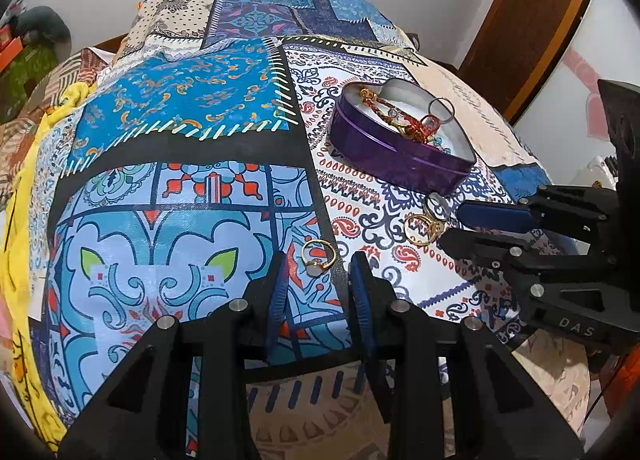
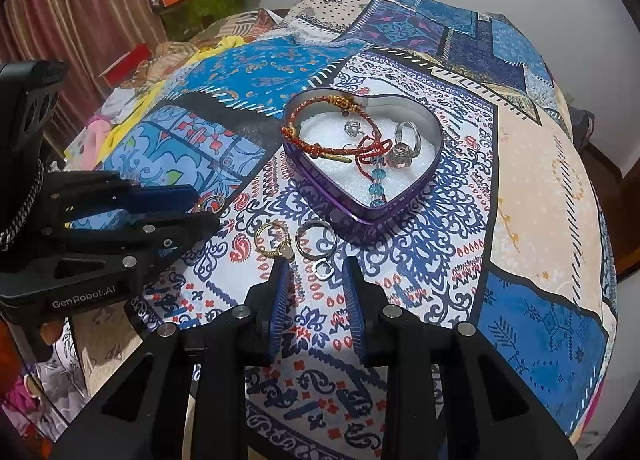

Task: Organize jewelry
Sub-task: 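Grasp a gold ring from the cover with the left gripper, then carry the gold ring over the heart tin with the left gripper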

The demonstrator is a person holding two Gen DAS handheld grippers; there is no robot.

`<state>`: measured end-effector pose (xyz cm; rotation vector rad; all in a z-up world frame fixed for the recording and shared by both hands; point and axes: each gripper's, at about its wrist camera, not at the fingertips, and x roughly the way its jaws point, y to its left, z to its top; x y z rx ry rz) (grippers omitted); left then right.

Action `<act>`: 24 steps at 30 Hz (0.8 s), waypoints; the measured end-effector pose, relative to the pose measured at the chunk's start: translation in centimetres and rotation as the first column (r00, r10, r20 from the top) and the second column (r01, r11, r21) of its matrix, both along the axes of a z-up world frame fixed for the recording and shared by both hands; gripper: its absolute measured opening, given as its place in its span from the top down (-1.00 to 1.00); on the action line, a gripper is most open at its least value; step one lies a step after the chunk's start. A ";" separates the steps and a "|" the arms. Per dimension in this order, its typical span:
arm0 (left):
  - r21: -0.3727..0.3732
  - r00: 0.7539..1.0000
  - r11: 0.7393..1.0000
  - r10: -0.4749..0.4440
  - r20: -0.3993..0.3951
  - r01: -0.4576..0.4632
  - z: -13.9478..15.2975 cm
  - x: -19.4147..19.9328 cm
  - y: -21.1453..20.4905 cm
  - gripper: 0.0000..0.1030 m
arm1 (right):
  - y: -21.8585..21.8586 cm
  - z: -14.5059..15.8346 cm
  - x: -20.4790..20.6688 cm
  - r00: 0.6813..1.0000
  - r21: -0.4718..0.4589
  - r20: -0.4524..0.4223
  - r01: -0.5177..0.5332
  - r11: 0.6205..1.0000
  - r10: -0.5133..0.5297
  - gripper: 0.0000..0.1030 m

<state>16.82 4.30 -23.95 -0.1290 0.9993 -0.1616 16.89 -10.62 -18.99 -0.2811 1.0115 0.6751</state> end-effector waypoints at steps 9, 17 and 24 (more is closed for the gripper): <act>0.009 1.000 1.000 -0.007 0.021 0.007 -0.2 0.3 -0.2 0.64 | 0.3 -0.1 0.0 1.000 -0.010 0.015 0.005 1.000 -0.005 0.80; 0.024 1.000 1.000 -0.011 0.024 0.010 0.0 -0.1 -0.4 0.68 | -0.4 0.3 0.1 1.000 0.015 0.002 0.023 1.000 -0.023 0.81; 0.021 0.999 1.000 0.006 0.033 -0.006 0.9 -0.8 0.1 0.68 | -1.9 1.3 0.3 0.998 0.047 0.005 0.069 0.997 -0.069 0.81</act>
